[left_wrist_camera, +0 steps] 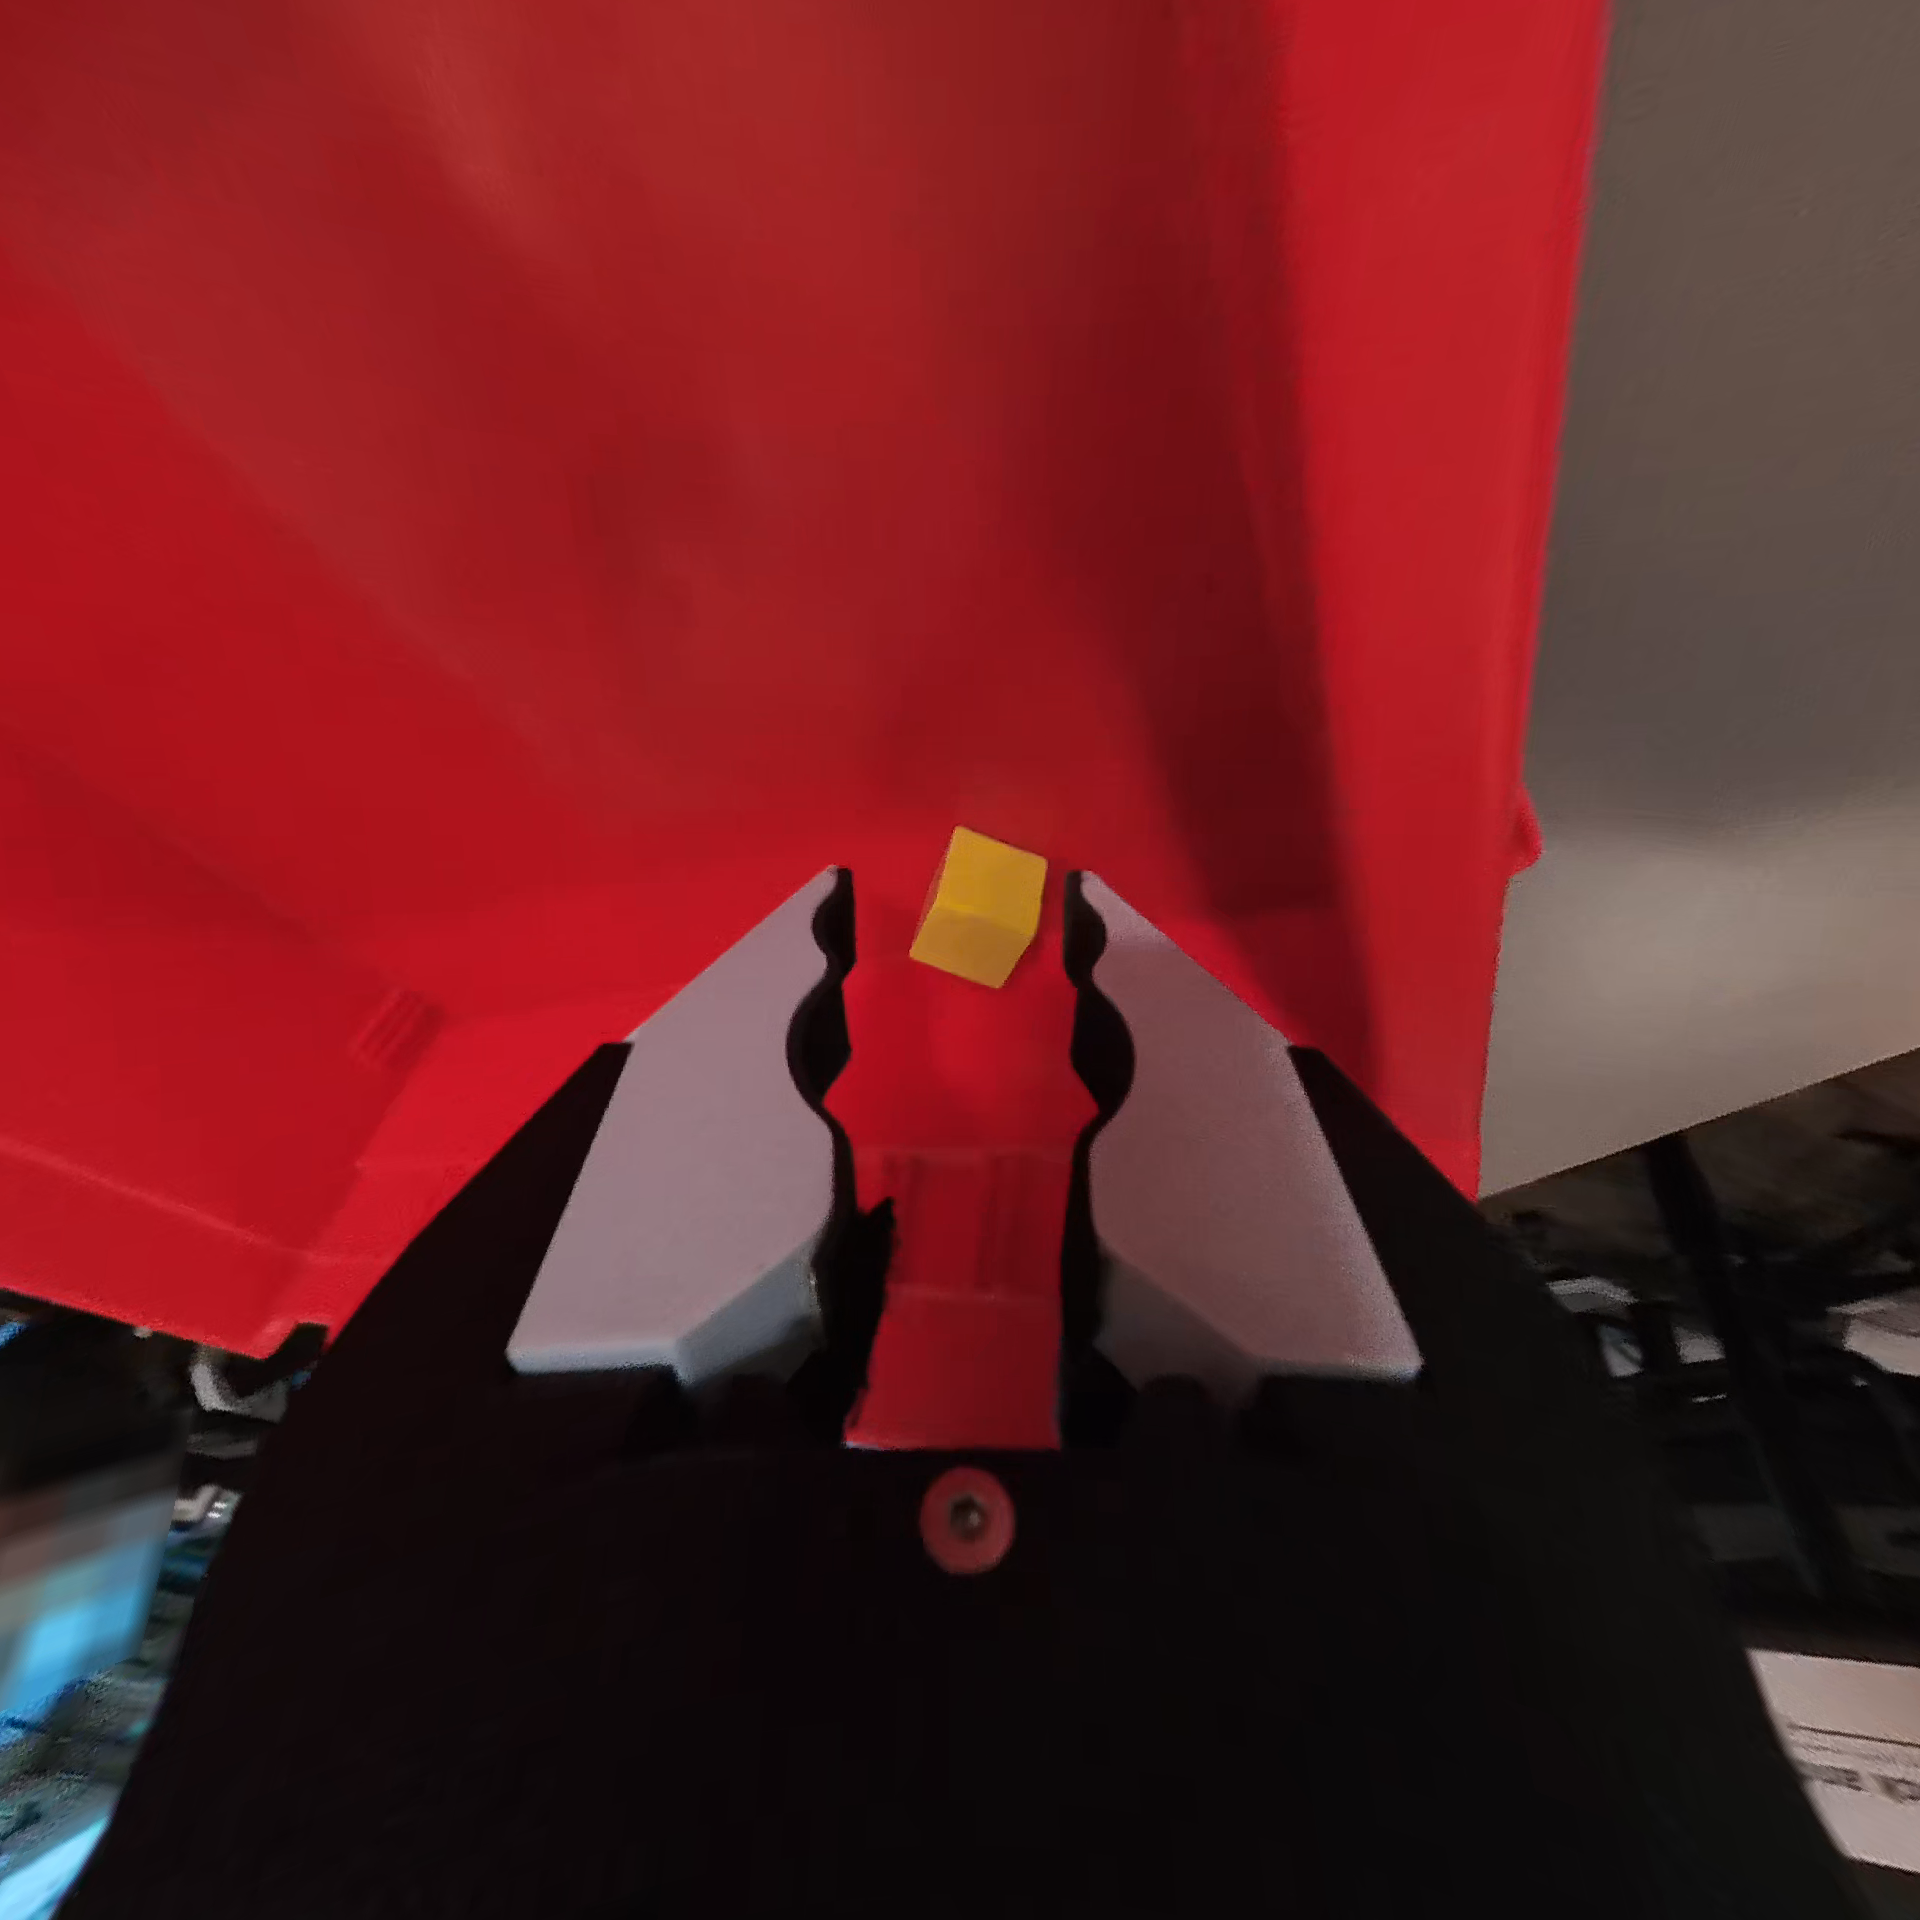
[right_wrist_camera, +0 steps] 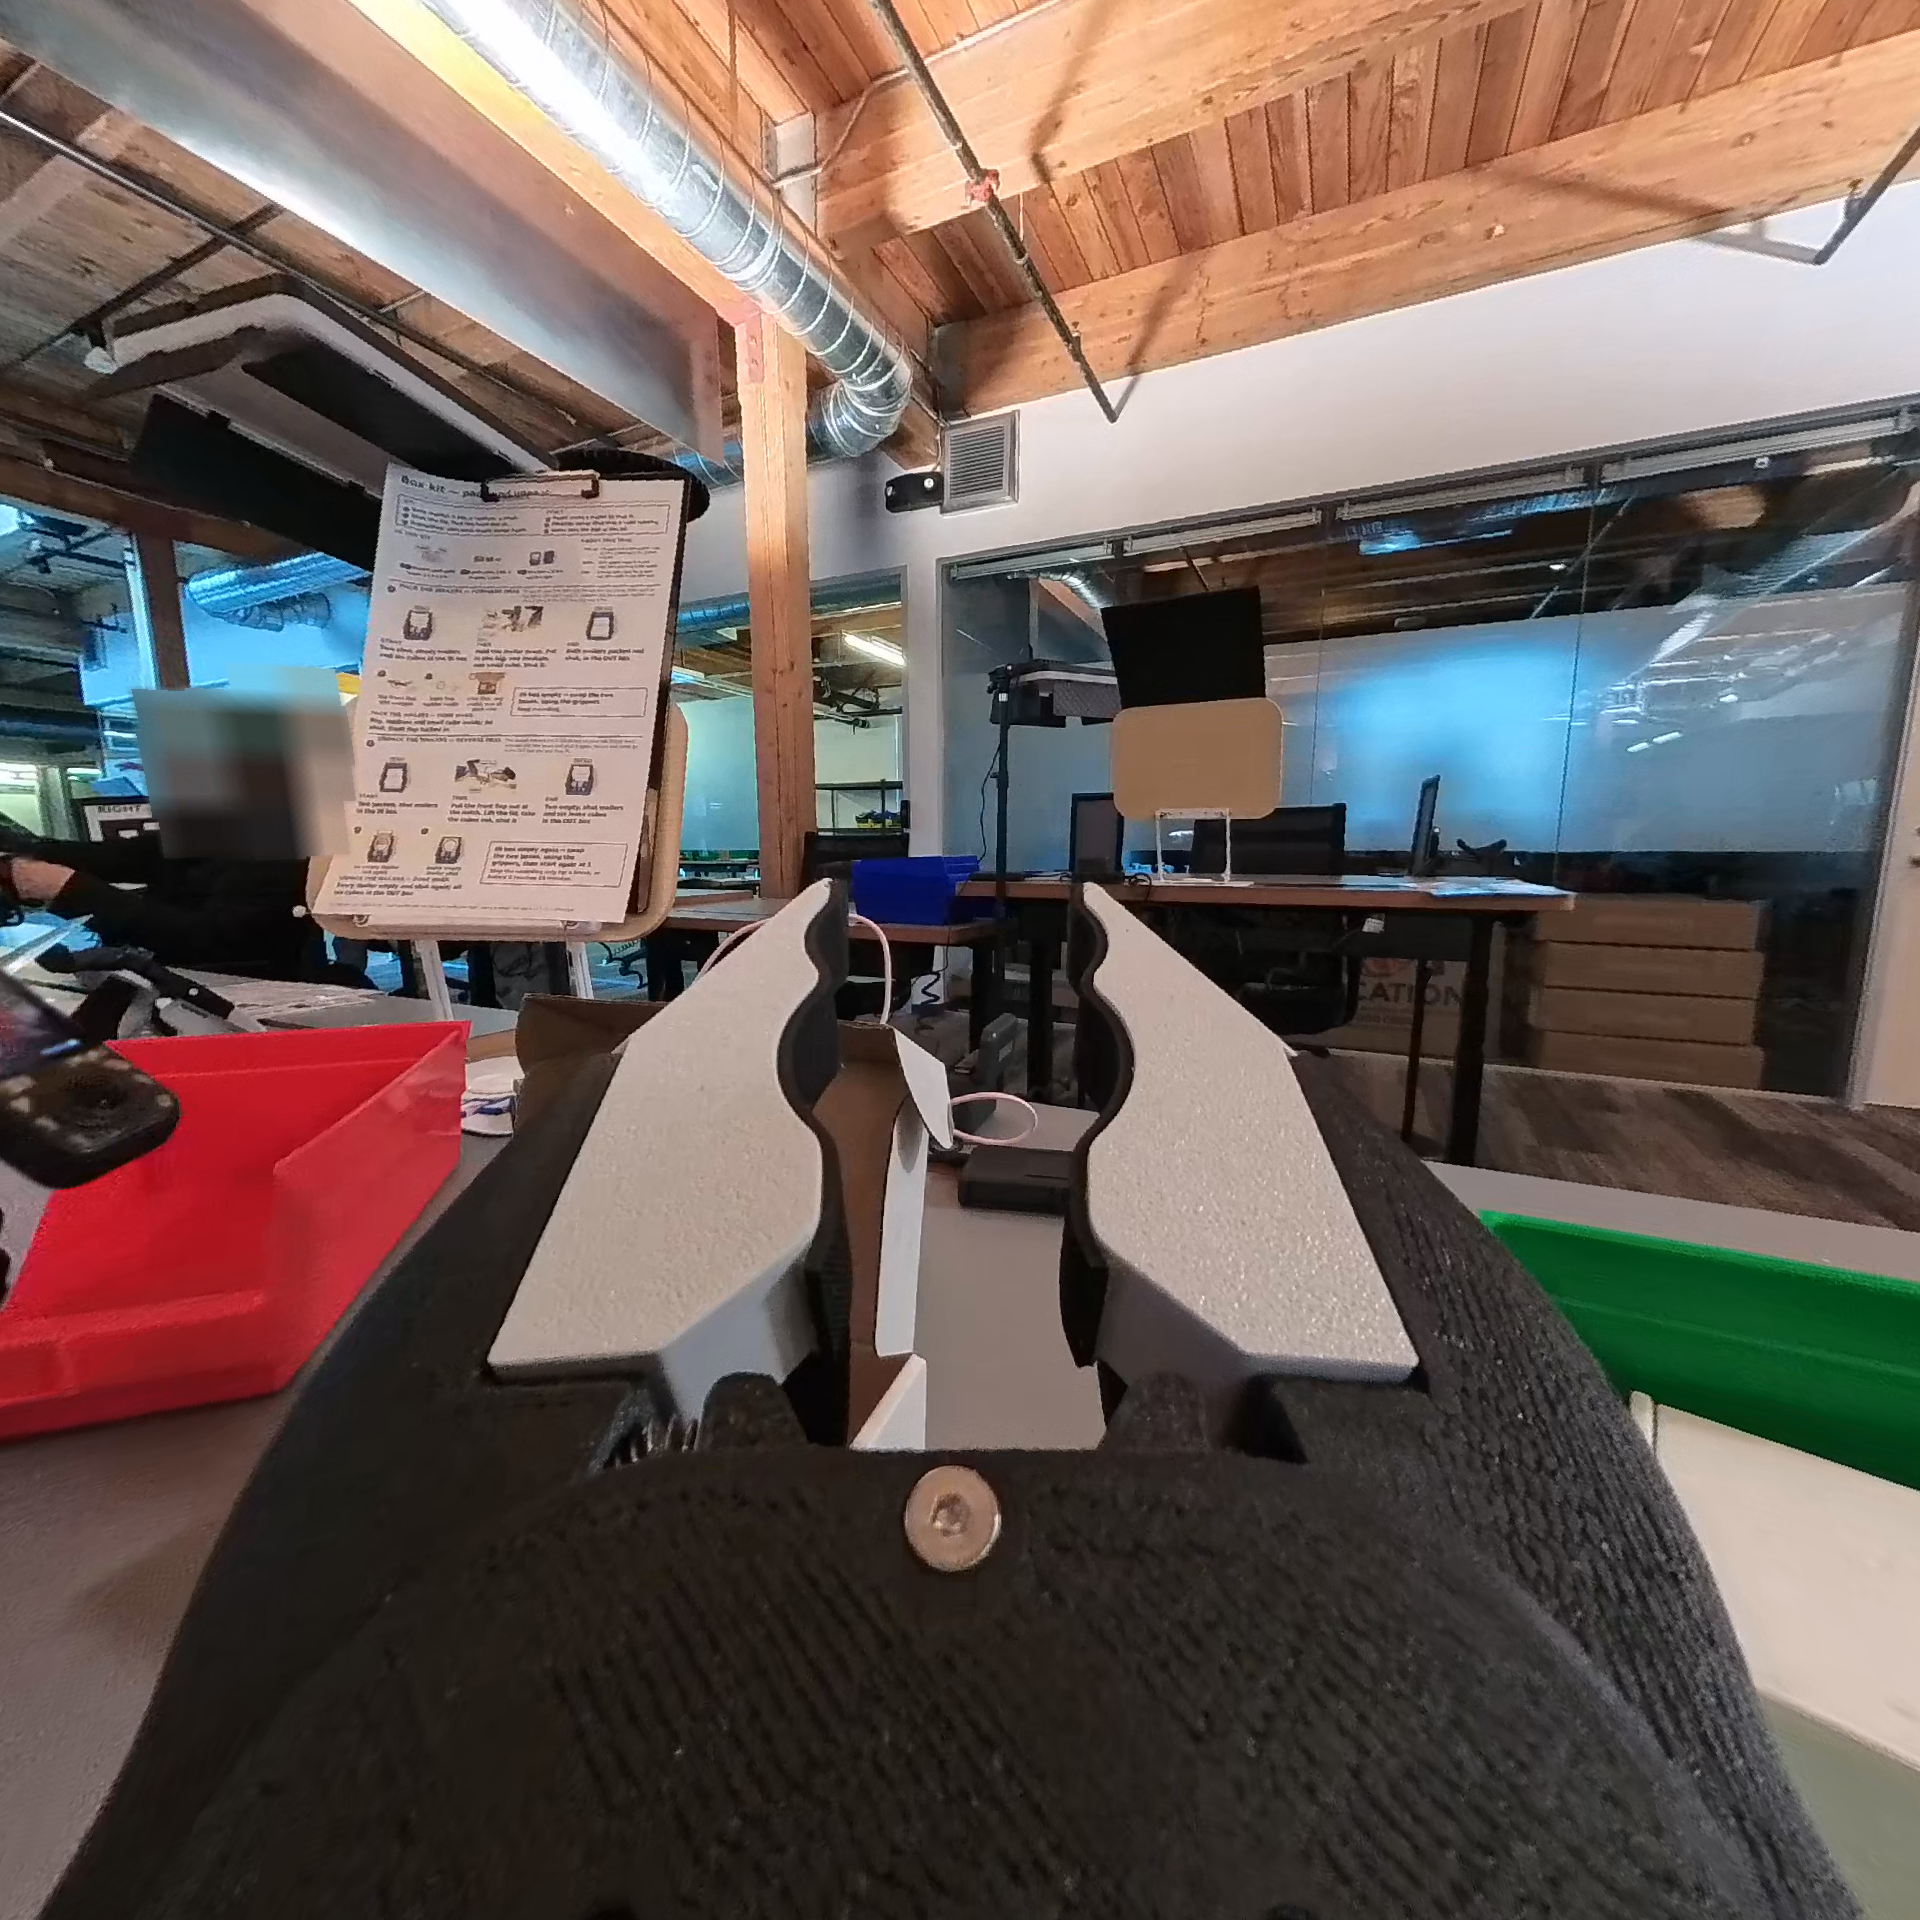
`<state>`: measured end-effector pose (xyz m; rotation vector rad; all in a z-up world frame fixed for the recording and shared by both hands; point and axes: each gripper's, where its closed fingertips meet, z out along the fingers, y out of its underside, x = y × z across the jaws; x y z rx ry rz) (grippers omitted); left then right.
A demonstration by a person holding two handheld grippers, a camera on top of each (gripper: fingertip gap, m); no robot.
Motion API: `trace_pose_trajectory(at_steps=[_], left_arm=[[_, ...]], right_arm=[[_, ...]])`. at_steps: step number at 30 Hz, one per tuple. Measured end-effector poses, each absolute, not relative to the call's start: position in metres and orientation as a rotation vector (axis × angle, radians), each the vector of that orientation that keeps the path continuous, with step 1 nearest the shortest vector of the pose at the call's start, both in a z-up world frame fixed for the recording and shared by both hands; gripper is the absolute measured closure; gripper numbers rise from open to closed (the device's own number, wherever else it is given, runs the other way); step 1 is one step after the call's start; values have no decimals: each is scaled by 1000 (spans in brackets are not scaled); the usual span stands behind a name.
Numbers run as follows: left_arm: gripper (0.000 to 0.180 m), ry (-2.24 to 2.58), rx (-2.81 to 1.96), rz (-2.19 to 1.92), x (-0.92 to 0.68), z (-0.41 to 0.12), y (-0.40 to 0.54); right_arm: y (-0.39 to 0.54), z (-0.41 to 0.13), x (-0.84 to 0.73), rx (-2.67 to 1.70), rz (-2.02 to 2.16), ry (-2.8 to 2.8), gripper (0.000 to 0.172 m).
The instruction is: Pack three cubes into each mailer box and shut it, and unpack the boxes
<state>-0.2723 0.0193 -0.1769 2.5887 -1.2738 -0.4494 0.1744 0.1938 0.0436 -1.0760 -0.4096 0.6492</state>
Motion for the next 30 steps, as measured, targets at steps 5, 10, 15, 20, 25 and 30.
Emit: trace_pose_trajectory(at_steps=[5, 10, 15, 20, 25, 30], left_arm=[[140, -1219, 2551, -484, -283, -177, 15], [147, -1288, 2438, -530, -289, -184, 10], [160, -1298, 2414, -536, -291, -184, 7], [160, -1323, 2415, -653, -293, -168, 17], [160, -1431, 2620, -893, -254, -107, 64], [160, -1893, 2954, -539, -118, -49, 110]], right_arm=[[194, 43, 174, -1077, 648, -411, 131], [194, 43, 174, -1077, 649, -412, 131], [193, 43, 174, -1075, 650, -412, 132], [194, 43, 175, -1075, 651, -410, 132], [193, 43, 174, -1075, 646, -414, 132], [194, 43, 173, -1077, 633, -417, 131]])
